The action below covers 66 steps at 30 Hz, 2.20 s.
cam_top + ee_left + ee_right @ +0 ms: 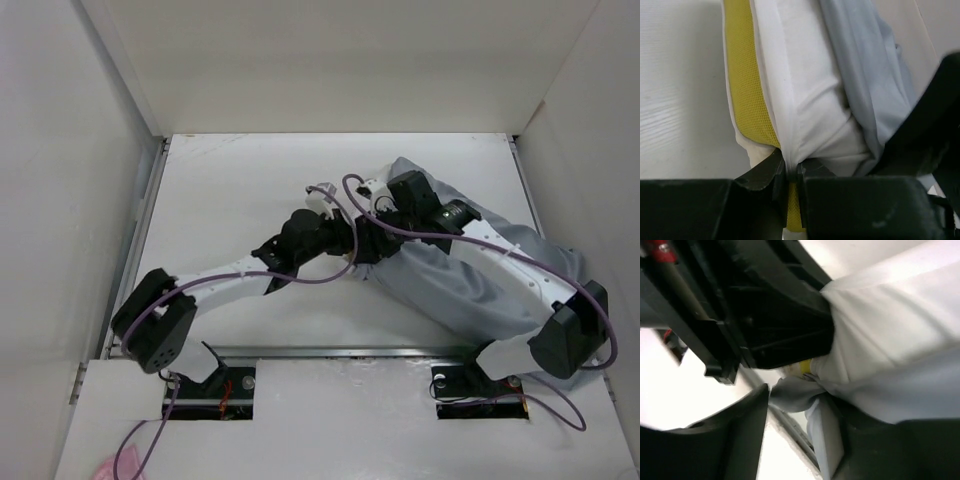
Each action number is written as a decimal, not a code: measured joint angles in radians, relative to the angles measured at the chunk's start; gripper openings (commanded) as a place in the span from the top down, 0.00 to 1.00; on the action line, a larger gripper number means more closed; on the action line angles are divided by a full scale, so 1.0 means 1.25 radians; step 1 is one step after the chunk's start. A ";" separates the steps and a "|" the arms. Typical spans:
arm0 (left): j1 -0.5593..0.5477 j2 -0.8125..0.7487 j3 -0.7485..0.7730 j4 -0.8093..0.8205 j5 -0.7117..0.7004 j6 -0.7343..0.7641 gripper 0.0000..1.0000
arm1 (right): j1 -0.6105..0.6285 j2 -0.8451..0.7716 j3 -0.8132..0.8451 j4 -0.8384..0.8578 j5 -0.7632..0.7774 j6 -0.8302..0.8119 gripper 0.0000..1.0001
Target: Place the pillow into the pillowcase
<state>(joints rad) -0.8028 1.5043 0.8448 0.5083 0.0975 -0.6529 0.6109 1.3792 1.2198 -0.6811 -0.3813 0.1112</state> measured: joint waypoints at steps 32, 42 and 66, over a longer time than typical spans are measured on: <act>0.009 -0.074 -0.140 0.021 0.108 0.064 0.98 | 0.011 0.401 0.418 -0.184 0.614 0.196 1.00; 0.009 -0.053 -0.135 0.074 0.139 0.076 0.98 | 0.036 0.319 0.490 -0.168 0.475 0.112 1.00; 0.118 0.035 -0.075 0.128 0.303 0.004 0.01 | 0.105 0.462 0.843 -0.222 0.132 0.009 0.94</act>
<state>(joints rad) -0.6552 1.5478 0.7506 0.6689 0.4767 -0.6476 0.7418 1.9568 2.2734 -0.9581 -0.2161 0.1219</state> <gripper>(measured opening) 0.946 0.020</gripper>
